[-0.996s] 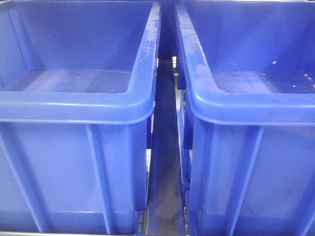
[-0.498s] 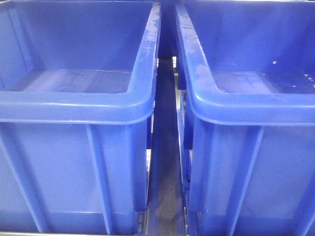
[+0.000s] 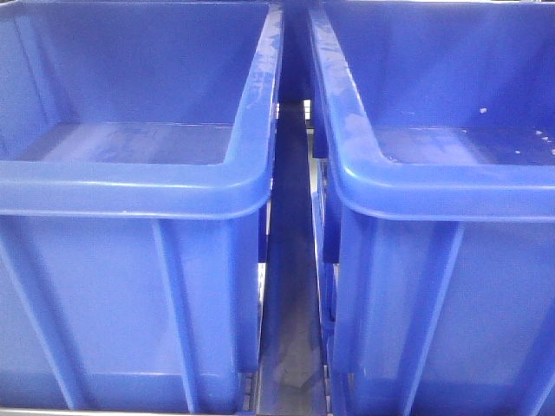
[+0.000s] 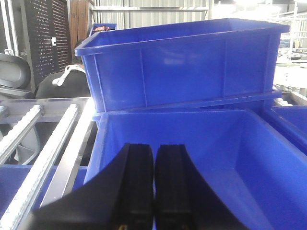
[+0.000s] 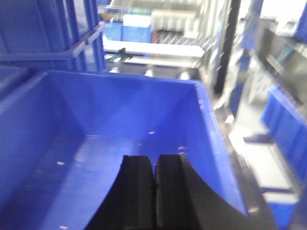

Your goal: Sort and place red and blue blocks on shelf

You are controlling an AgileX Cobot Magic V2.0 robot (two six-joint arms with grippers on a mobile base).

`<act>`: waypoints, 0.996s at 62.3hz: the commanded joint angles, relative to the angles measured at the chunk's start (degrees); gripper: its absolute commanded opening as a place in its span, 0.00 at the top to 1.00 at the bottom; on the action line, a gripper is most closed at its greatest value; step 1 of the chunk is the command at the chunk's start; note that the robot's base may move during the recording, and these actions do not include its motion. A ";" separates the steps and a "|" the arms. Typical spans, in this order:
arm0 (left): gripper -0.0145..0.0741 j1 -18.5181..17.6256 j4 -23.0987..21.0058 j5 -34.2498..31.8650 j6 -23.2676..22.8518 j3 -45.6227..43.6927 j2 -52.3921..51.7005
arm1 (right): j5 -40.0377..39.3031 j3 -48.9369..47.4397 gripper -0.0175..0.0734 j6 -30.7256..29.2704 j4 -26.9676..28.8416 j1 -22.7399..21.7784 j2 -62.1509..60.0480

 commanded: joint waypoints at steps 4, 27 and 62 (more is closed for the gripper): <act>0.70 0.08 0.00 -4.66 -0.33 -1.85 0.41 | -5.87 4.30 0.74 -0.57 -0.49 -0.25 -4.21; 0.70 0.08 0.00 -4.52 -0.33 -1.85 0.41 | -12.60 14.09 0.74 0.52 0.50 -0.25 -10.00; 0.70 0.08 0.00 -4.62 -0.33 -1.85 0.41 | -23.27 21.35 0.74 1.21 2.41 -0.25 -10.00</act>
